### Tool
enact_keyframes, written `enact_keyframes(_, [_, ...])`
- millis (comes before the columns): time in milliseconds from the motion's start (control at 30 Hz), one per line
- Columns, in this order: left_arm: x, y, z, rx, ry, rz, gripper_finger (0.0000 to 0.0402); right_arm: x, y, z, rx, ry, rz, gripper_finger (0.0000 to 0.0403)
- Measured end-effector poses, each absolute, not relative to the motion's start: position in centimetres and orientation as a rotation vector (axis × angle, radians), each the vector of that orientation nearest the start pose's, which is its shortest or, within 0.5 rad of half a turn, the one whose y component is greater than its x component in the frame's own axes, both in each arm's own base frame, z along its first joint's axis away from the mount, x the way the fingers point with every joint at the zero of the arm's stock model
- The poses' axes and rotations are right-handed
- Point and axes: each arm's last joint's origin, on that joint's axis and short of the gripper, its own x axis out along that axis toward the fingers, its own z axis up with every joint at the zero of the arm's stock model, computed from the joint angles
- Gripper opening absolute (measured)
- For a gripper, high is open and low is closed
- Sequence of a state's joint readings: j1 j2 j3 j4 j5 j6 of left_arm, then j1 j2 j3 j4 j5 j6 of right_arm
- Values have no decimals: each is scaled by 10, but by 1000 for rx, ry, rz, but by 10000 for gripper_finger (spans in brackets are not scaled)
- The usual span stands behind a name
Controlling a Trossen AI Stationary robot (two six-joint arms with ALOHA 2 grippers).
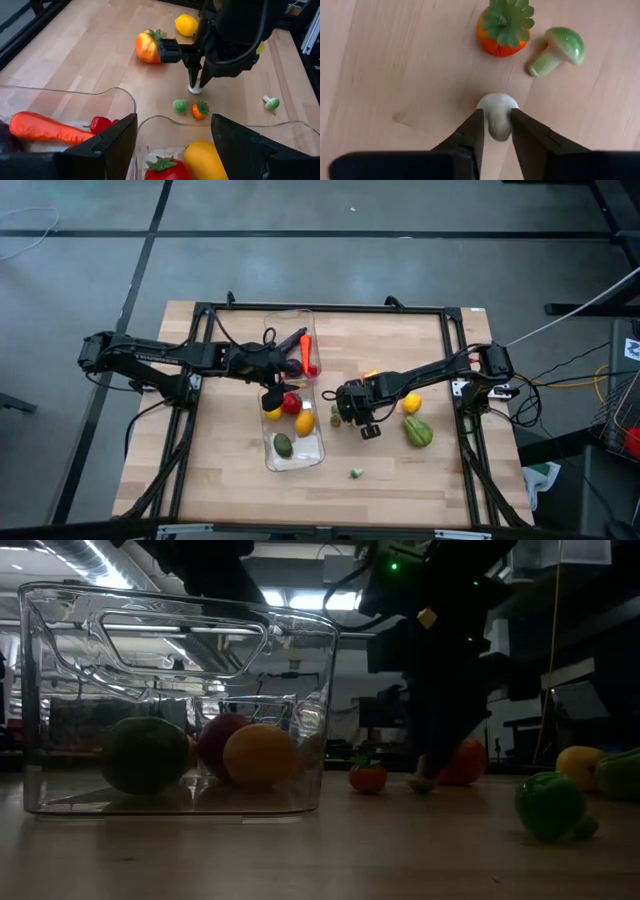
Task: Sort produce into baskets
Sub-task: Put the white mushroom into the top transparent bin
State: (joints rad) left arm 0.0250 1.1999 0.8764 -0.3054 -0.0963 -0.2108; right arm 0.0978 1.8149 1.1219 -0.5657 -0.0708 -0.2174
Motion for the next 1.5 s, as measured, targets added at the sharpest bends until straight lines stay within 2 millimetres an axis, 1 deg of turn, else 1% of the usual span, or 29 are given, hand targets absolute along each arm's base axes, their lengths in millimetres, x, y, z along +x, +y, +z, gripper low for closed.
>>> enact_keyframes(267, [254, 9, 272, -181, 614, 183, 250, 340, 35, 160, -206, 1234, 281, 49])
enact_keyframes(467, [254, 9, 272, -181, 612, 183, 250, 347, 35, 171, -243, 1214, 241, 42])
enact_keyframes(567, [254, 9, 272, -180, 612, 183, 250, 351, 34, 181, -321, 1206, 233, 46])
enact_keyframes(667, [254, 9, 272, -180, 612, 183, 250, 358, 32, 194, -421, 1191, 205, 47])
enact_keyframes(833, [254, 9, 272, -180, 612, 182, 250, 372, 28, 220, -626, 1112, 98, 48])
enact_keyframes(900, [254, 9, 272, -180, 612, 182, 250, 379, 23, 229, -676, 1061, 51, 48])
enact_keyframes(967, [254, 9, 272, -180, 612, 183, 250, 385, 15, 235, -688, 1010, 22, 48])
enact_keyframes(1067, [254, 9, 272, -180, 612, 183, 250, 394, -1, 243, -671, 920, -42, 48])
enact_keyframes(1200, [254, 9, 272, -180, 612, 182, 250, 400, -23, 249, -630, 837, -107, 48])
enact_keyframes(1267, [254, 9, 272, -173, 613, 180, 250, 401, -33, 250, -593, 808, -78, 48])
enact_keyframes(1367, [254, 9, 272, -163, 614, 177, 250, 401, -47, 247, -521, 785, 23, 49])
enact_keyframes(1500, [254, 9, 272, -163, 614, 177, 250, 402, -59, 239, -439, 783, 86, 49])
